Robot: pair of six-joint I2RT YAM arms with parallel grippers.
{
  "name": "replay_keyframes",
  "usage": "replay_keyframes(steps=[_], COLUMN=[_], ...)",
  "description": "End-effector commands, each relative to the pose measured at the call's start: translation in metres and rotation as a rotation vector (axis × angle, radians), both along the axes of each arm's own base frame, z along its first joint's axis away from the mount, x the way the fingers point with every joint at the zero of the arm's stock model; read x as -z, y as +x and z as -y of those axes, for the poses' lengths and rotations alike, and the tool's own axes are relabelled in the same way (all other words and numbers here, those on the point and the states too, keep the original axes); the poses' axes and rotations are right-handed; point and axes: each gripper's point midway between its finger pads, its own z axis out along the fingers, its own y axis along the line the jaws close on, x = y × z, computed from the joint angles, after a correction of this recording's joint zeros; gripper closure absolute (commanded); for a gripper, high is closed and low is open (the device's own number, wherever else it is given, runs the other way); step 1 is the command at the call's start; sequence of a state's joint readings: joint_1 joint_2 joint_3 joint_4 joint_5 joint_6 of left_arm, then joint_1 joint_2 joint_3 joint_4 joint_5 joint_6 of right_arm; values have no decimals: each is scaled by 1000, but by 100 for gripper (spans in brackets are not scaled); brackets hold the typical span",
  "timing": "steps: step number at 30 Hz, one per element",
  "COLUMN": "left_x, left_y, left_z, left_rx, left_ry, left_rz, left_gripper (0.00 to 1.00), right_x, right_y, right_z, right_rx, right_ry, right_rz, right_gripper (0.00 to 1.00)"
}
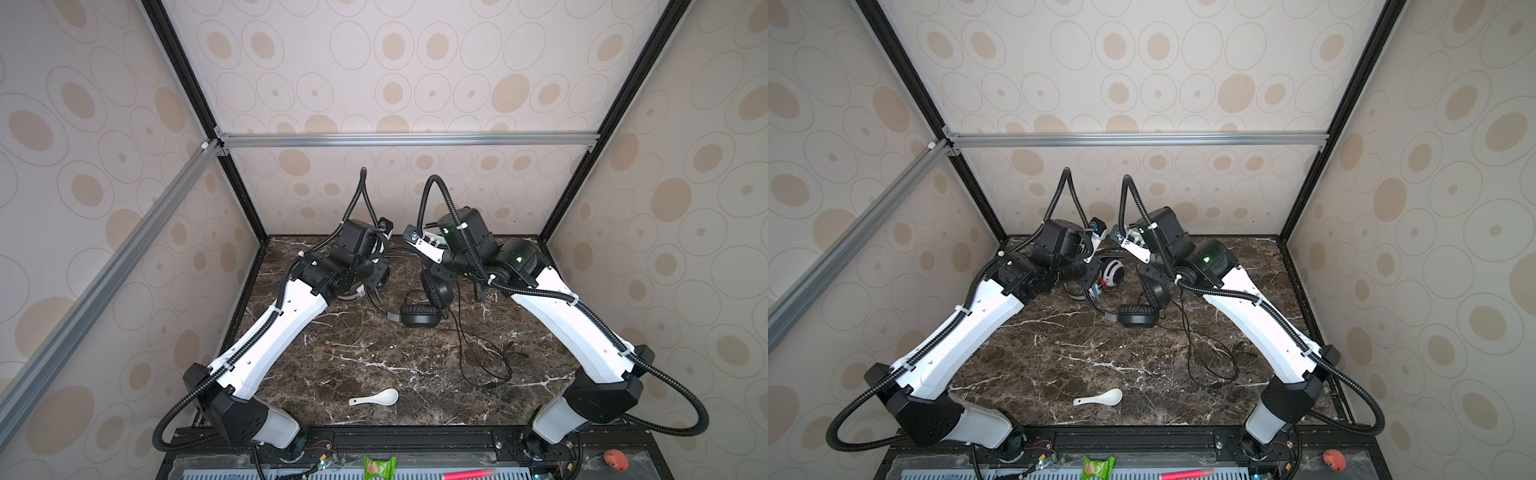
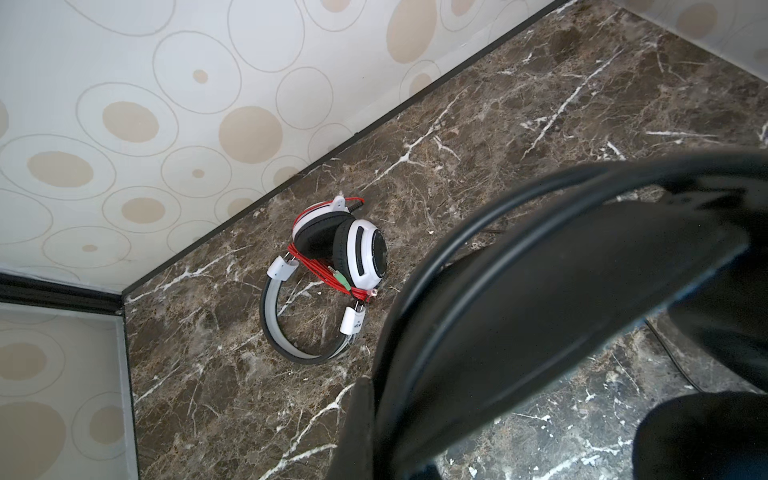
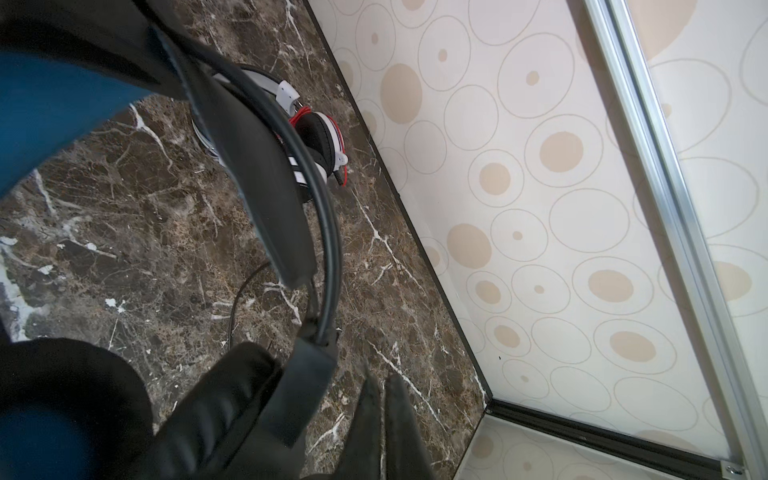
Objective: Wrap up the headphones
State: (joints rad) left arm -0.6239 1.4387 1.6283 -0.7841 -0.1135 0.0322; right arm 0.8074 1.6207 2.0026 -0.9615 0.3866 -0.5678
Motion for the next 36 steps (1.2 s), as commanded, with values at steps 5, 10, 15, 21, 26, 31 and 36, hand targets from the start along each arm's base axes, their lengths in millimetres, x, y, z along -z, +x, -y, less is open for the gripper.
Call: replay_keyframes(steps=[5,10,15,21,26,31,36], left_x=[-43,-48,-63,-81,-103,-131,-156], left_y=[-24,-34,-40,-45,-49,-52,-54], left_z=[19,24,29,32,38,43,46], left_rx=[156,188,213,229,243,259,272], left_ry=[-126,-183,-257,-320,-419,-521,-593], left_rz=[126,128,146,168,195,227,257], left_gripper=[100,100,100,100,100,100,100], right_x=[-11,-11,-12,-14,-18,-16,-12], right_y=[4,4,2,1,-2,-10,-13], right_z=[-3,0,0,6,10,6,7], right_rx=[0,-22,-65,-95,-137,-190,-203], right_ry=[78,157,252,381,533,639,731], right_rz=[-19,-71,-114,-167,-193,-200,-207], right_gripper=[89,80,68,63,57,53,51])
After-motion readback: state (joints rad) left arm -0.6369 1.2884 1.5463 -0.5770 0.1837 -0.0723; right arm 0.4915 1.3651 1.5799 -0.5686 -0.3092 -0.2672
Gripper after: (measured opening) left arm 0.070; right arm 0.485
